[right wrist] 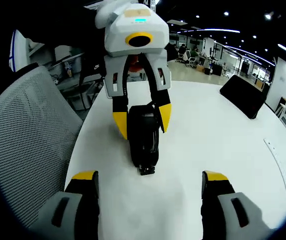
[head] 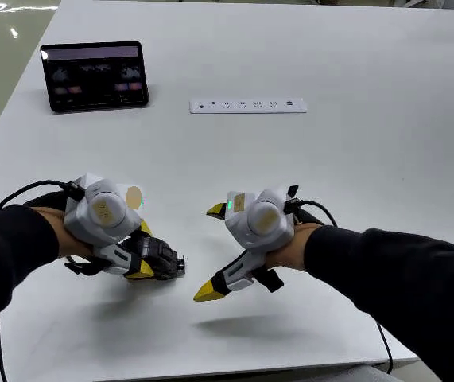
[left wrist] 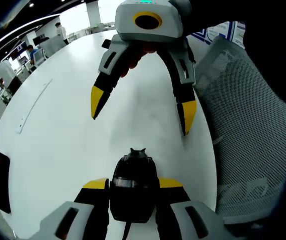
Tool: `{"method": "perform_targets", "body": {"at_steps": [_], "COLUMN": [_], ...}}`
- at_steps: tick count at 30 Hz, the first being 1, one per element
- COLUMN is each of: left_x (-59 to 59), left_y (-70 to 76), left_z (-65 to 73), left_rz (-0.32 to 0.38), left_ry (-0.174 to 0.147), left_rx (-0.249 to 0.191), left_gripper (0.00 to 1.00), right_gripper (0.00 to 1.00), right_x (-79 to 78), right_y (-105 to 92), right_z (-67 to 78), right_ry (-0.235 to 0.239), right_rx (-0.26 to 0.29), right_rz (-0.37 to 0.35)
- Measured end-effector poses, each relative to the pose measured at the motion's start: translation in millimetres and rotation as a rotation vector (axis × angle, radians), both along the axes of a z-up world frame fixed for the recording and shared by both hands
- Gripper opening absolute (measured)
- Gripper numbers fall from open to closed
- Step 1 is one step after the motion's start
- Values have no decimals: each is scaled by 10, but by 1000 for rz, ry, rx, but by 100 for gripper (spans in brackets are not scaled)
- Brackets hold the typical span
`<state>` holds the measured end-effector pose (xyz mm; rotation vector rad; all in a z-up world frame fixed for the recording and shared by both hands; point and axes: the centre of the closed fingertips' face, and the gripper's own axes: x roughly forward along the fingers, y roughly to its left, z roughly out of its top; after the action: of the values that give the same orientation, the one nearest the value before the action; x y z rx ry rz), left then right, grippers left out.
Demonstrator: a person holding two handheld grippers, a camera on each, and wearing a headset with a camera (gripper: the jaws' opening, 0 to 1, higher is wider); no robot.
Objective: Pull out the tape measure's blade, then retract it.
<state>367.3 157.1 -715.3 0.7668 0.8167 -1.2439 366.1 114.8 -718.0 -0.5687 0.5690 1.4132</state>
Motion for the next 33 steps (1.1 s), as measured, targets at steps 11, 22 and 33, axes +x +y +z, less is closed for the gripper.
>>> {"method": "perform_targets", "body": {"at_steps": [11,22,33], "left_x": [11,0,15], "left_y": [6,-5,-8], "left_z": [-9,-14,-28], "left_rz": [10,22,43], "left_ry": [6,29,38], "left_rx": [-15,-28,-44], "left_gripper": [31,31,32], "right_gripper": [44,15,9], "right_x": [20,-35,-33], "right_y": [89,225,220], "right_z": [-258,-345,-386], "right_ry": [19,-18,-15], "right_rx": [-61,-95,-106], "right_rz": [14,76,96]}}
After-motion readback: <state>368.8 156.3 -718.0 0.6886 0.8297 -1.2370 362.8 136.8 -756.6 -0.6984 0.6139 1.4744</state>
